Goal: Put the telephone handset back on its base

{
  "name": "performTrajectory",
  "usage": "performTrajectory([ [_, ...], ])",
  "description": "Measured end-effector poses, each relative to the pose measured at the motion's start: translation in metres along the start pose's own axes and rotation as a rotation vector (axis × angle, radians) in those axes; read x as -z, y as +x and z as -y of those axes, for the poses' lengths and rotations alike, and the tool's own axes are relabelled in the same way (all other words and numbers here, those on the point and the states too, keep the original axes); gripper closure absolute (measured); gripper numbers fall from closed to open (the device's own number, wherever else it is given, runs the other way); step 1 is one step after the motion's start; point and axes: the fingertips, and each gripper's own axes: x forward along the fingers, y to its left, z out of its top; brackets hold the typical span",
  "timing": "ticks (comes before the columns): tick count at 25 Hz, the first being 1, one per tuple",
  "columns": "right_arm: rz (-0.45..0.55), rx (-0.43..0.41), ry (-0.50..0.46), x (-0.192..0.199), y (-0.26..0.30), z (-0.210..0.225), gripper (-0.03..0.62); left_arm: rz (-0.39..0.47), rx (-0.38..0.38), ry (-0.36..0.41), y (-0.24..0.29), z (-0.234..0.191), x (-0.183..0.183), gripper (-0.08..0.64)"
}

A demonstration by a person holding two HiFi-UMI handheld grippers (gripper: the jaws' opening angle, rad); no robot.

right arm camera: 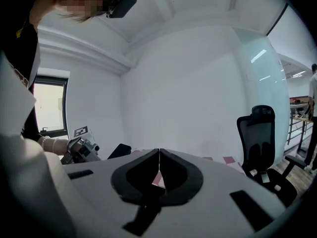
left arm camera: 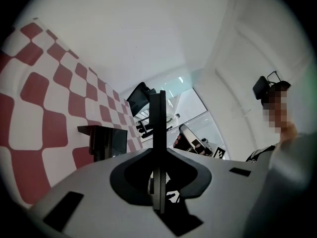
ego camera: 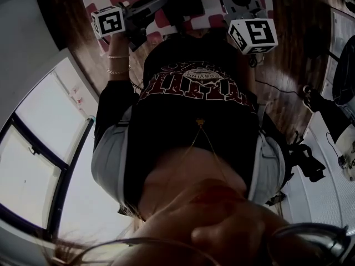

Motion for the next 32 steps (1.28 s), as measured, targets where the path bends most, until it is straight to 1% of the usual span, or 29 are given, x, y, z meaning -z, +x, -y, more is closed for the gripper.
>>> performTrajectory([
  [4, -0.013, 0.013, 0.016, 0.009, 0.001, -0.002, 0.572, -0.03, -0.02, -0.015, -0.003, -0.019, 0.006, 0.48],
  [9, -0.03, 0.026, 0.041, 0.02, 0.004, -0.001, 0.572, -0.058, -0.035, 0.018, 0.005, -0.027, 0.0, 0.479],
  [12, -0.034, 0.037, 0.057, 0.023, 0.002, 0.001, 0.572, -0.081, -0.052, -0.001, 0.007, -0.043, 0.007, 0.48],
  [15, -0.028, 0.05, 0.072, 0.023, 0.001, 0.003, 0.572, -0.088, -0.048, -0.012, 0.013, -0.047, 0.008, 0.48],
  [20, -0.024, 0.068, 0.08, 0.023, -0.002, 0.009, 0.572, -0.12, -0.074, -0.034, 0.021, -0.06, 0.014, 0.48],
  [32, -0.032, 0.085, 0.088, 0.025, -0.004, 0.011, 0.572, -0.136, -0.1, -0.074, 0.022, -0.082, 0.023, 0.48],
])
